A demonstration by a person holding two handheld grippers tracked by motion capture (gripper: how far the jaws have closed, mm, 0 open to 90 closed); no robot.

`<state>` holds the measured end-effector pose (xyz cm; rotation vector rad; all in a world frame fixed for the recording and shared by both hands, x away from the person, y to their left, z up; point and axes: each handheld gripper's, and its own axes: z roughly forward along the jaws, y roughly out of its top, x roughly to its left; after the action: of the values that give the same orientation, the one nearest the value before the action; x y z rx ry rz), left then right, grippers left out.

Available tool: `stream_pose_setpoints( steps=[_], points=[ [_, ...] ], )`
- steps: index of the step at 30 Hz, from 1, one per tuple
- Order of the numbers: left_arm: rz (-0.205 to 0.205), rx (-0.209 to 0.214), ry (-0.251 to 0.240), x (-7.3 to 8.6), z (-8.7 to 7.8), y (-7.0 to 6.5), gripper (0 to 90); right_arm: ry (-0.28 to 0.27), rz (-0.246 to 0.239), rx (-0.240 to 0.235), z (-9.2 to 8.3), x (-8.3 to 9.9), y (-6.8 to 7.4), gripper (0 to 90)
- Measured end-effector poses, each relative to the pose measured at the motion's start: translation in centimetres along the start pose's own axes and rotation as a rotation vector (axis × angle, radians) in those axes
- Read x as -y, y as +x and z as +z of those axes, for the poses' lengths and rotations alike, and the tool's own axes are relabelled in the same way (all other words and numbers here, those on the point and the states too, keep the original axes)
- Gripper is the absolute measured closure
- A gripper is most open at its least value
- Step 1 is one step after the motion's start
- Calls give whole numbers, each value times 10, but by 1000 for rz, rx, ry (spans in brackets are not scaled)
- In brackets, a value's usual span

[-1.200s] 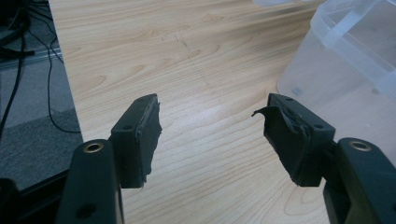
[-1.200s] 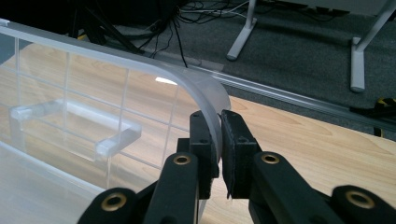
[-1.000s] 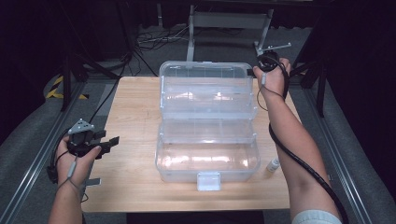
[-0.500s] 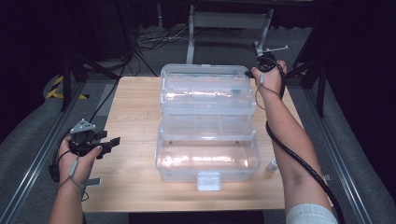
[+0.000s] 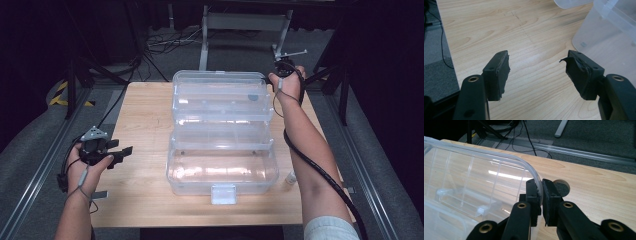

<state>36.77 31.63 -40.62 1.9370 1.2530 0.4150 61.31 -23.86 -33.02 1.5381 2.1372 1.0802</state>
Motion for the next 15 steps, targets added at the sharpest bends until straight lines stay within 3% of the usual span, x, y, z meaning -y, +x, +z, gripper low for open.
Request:
stream_pose_setpoints(
  steps=[15],
  points=[
    [-7,4,13,3,3,3,361,21,33,-22,18,6,-8,846]
  ],
)
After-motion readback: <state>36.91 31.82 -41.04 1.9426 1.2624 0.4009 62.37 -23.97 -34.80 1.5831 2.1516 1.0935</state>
